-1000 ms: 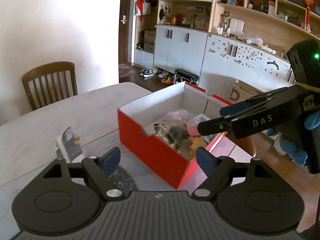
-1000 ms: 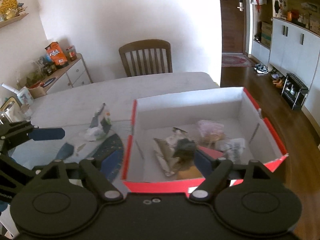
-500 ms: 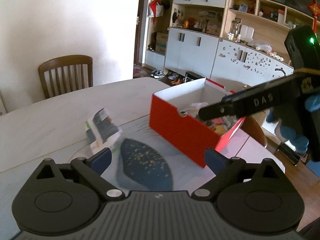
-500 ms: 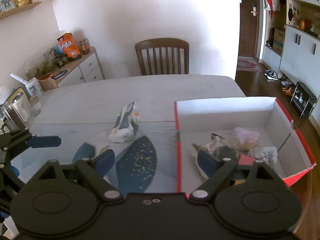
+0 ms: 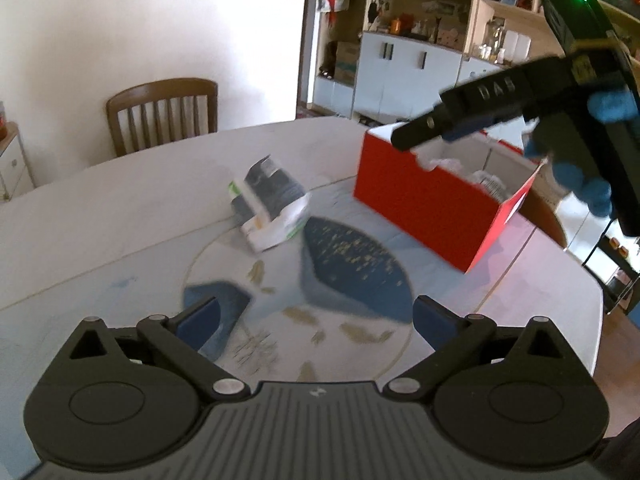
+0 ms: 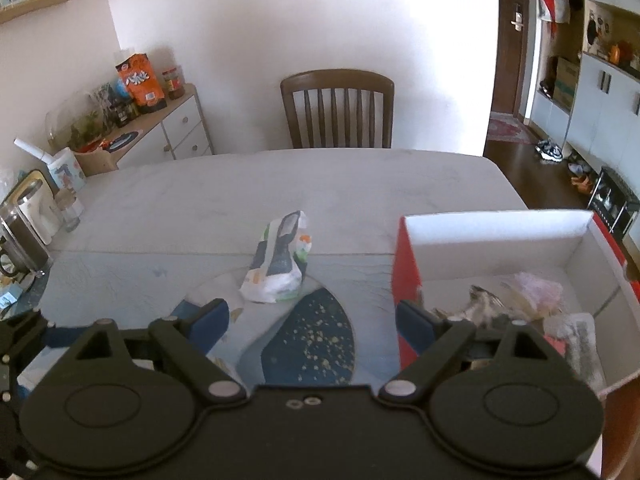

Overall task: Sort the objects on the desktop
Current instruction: 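Withdraw both tools from the red box back toward the table, then grasp the white USB cable with the left tool while the right tool grasps the white-green printed bag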

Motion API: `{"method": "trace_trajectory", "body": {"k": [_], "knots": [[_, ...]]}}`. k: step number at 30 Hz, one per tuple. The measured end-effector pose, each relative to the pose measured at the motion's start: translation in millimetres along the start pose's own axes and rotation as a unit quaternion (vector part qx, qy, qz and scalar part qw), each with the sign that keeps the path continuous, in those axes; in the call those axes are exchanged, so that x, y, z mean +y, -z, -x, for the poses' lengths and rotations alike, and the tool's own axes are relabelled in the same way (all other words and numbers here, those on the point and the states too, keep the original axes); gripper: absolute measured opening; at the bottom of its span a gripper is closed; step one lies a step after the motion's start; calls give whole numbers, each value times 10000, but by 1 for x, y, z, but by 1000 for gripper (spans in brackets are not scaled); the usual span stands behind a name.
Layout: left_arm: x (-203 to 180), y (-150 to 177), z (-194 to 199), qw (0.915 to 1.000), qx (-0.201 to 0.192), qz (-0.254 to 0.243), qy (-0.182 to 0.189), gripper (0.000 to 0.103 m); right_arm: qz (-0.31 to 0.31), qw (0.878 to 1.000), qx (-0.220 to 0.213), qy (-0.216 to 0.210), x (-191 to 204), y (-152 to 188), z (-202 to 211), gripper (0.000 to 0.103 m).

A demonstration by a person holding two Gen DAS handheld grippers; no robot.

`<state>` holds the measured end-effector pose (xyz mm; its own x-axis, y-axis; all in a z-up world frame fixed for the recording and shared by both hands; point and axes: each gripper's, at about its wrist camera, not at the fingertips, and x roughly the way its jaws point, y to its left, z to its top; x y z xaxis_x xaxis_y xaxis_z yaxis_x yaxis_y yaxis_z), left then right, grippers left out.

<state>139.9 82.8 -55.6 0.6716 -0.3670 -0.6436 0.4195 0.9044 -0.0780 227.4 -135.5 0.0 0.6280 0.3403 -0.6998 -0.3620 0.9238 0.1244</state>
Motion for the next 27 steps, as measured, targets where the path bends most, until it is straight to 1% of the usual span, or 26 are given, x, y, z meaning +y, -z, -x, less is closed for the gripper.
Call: {"method": "trace_trajectory", "body": {"k": [6, 12, 18, 27], "knots": [[15, 15, -6, 9999, 73, 35, -118, 103, 113, 9999, 129, 17, 11, -11, -31, 91], [25, 27, -16, 9997, 195, 26, -112, 103, 280, 9990, 322, 121, 21, -17, -62, 91], [28, 45, -28, 9992, 331, -163, -128, 103, 427, 9981, 423, 91, 28, -21, -80, 91], [37, 58, -40, 9986, 488, -48, -207, 103, 456, 9970, 620, 100, 40, -25, -111, 91]]}}
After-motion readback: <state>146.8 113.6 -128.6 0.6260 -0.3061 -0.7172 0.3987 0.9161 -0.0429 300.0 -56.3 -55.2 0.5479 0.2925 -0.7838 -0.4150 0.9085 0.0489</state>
